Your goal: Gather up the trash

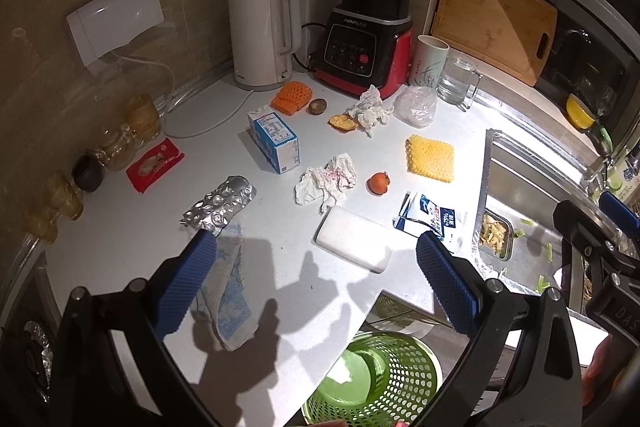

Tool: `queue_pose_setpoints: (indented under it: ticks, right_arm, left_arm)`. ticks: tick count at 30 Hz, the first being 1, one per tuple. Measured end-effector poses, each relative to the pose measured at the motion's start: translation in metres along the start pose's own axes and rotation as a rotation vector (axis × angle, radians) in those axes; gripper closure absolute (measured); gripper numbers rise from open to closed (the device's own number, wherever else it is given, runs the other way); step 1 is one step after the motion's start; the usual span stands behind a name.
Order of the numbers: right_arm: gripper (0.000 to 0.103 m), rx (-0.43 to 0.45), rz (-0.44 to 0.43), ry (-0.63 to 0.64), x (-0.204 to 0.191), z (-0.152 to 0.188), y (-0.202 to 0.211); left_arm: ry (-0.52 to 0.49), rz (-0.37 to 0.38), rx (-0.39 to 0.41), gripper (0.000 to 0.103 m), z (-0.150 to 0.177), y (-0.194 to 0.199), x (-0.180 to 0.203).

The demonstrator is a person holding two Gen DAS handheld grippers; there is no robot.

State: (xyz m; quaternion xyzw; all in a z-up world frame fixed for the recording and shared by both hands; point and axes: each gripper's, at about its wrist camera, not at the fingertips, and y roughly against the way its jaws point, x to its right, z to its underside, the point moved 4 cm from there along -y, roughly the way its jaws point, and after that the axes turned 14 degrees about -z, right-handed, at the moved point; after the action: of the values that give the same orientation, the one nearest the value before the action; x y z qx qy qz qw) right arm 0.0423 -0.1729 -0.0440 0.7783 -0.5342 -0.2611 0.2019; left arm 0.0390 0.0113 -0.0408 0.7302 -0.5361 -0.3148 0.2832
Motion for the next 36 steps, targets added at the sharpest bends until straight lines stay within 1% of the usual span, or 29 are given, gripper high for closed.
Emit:
queue_pose_setpoints:
  ticks: [29, 36]
  right_arm:
    - [0.002, -0.005, 0.004, 0.002, 0.0016, 0.0002, -0.0046]
    - [0.002, -0.011, 0.000, -0.002, 0.0061, 0.0050, -0.0087]
  left_arm:
    - [0.000, -0.003, -0.009, 0.007, 0.0021, -0.0052, -0.0012]
    - [0.000, -0.007, -0.017, 0.007, 0.0022, -0.0102, -0.0048]
